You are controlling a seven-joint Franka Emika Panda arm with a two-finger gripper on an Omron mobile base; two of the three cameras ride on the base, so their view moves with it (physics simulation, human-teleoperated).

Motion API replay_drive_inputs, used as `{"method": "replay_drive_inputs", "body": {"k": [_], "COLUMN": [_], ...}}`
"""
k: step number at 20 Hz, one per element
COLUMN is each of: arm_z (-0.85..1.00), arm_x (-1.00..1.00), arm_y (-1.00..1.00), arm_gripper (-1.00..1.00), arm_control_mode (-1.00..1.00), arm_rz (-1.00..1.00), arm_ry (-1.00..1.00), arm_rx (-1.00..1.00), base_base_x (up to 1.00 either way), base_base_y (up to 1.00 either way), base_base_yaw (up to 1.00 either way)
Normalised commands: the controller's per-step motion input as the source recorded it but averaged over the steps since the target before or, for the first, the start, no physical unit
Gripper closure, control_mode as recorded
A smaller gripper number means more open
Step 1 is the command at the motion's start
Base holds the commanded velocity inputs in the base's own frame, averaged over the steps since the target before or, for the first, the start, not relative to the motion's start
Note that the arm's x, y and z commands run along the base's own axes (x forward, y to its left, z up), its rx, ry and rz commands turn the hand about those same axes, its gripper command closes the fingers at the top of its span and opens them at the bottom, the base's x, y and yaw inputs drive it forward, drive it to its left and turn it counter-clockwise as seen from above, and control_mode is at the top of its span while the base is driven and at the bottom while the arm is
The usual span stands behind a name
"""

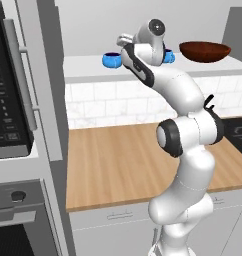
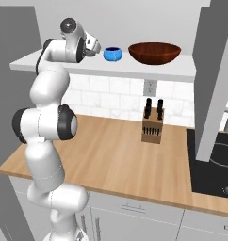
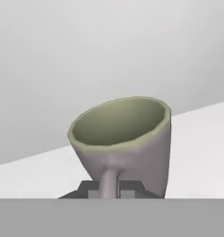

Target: Gather all objects into one cabinet and sort the glasses and bowls to opposite sides.

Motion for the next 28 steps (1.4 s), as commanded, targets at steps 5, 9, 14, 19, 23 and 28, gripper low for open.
{"method": "replay_drive_inputs", "body": {"k": [5,9,14,19,23,28], "arm_z": [-0.24,-0.13,-0.15,-0.01,-0.03,-0.35], "arm_x": [0.0,0.02,0.04,-0.04,-0.5,-0.72], "arm_y": [0.0,0.18,0.29,0.0,0.0,0.0], "arm_gripper": [1.0,1.0,-1.0,-1.0,-1.0,-1.0], "arm_control_mode": [-1.0,-1.0,-1.0,-1.0,-1.0,-1.0], "arm_rz": [0.0,0.01,0.01,0.0,0.0,0.03], "arm_ry": [0.14,0.07,0.02,0.01,0.0,0.0], "arm_rx": [0.04,0.01,0.04,0.01,0.01,0.0], "base_base_x": [0.0,0.0,0.0,0.0,0.0,0.0], "base_base_y": [0.0,0.0,0.0,0.0,0.0,0.0], "base_base_yaw": [0.0,0.0,0.0,0.0,0.0,0.0]}}
